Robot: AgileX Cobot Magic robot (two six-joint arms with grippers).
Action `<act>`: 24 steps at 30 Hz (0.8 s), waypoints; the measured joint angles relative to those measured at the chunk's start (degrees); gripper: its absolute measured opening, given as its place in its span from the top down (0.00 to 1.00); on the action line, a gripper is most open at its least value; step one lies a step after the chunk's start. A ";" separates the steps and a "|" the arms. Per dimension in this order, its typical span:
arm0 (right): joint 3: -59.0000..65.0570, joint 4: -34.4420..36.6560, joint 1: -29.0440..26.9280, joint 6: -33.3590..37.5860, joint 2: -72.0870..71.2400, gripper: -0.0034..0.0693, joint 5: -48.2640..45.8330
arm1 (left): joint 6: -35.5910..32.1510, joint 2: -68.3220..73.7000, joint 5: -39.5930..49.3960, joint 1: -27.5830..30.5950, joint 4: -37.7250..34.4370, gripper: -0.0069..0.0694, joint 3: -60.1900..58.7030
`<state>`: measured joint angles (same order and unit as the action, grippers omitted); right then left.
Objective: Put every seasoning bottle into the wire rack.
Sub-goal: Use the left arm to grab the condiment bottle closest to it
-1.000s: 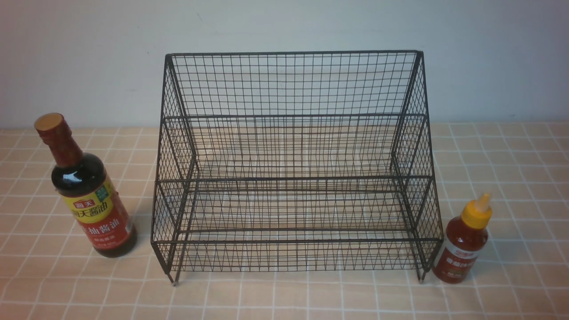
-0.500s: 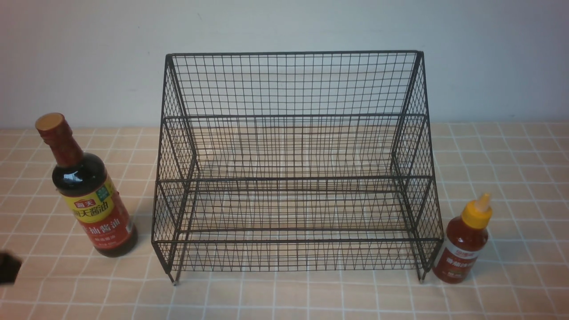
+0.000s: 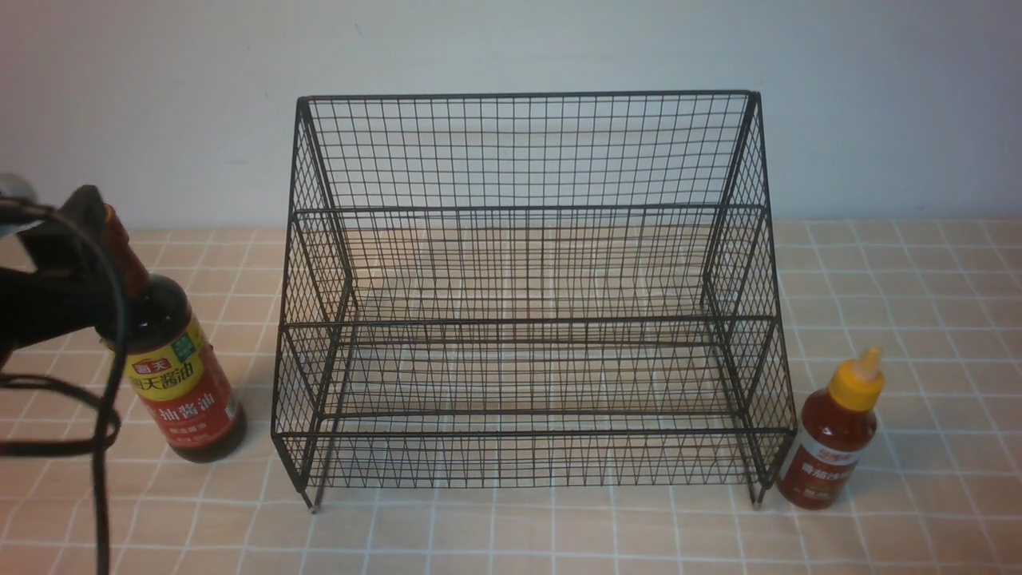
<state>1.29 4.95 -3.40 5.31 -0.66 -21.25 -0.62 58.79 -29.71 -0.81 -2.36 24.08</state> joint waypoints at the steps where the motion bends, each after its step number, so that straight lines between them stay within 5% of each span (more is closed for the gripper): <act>1: 0.00 0.00 0.00 0.00 0.00 0.97 0.00 | -0.07 1.79 -1.12 0.00 0.00 0.24 0.45; 12: 0.00 0.00 0.00 0.00 0.00 0.97 0.00 | -0.23 18.63 -11.73 0.00 -3.83 0.27 2.32; 15: 0.00 0.00 0.00 0.00 0.00 0.97 0.00 | -0.23 19.61 -12.30 0.00 -3.85 0.39 2.43; 16: 0.00 0.00 0.00 0.00 0.00 0.97 0.00 | -0.29 19.61 -12.39 0.00 -2.65 0.56 2.66; 24: 0.00 0.00 0.00 0.00 0.00 0.97 0.00 | -0.52 11.07 3.76 0.00 1.64 0.57 5.96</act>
<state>1.29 4.95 -3.40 5.31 -0.66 -21.25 -1.14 69.86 -25.95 -0.81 -0.73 30.04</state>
